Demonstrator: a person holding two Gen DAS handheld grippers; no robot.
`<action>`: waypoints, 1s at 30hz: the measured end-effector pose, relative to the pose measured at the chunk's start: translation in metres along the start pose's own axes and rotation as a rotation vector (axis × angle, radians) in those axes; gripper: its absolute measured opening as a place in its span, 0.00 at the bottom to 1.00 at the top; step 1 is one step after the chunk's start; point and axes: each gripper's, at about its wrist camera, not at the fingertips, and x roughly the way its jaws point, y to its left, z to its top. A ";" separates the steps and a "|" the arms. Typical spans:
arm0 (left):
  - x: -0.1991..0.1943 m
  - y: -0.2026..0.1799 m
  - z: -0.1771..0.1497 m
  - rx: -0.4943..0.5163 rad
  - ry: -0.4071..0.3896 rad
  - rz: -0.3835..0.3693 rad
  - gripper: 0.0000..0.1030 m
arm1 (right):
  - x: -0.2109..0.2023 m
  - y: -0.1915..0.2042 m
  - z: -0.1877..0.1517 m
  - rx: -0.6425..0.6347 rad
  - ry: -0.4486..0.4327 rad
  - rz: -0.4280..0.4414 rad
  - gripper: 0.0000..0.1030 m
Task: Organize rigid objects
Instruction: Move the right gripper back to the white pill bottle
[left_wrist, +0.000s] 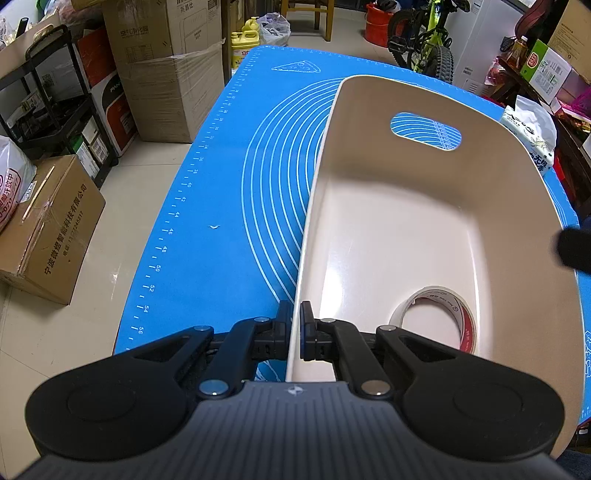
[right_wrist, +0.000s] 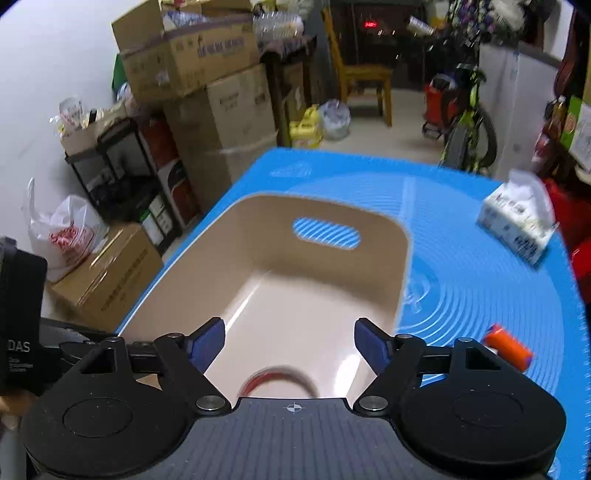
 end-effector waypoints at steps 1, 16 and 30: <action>0.000 0.000 0.000 0.000 0.000 0.000 0.06 | -0.004 -0.004 0.001 -0.001 -0.013 -0.006 0.83; -0.001 0.001 0.000 -0.006 0.001 -0.007 0.06 | -0.067 -0.082 -0.040 0.039 -0.118 -0.139 0.94; -0.001 0.001 0.000 -0.007 0.001 -0.005 0.06 | -0.045 -0.137 -0.106 0.056 0.067 -0.198 0.94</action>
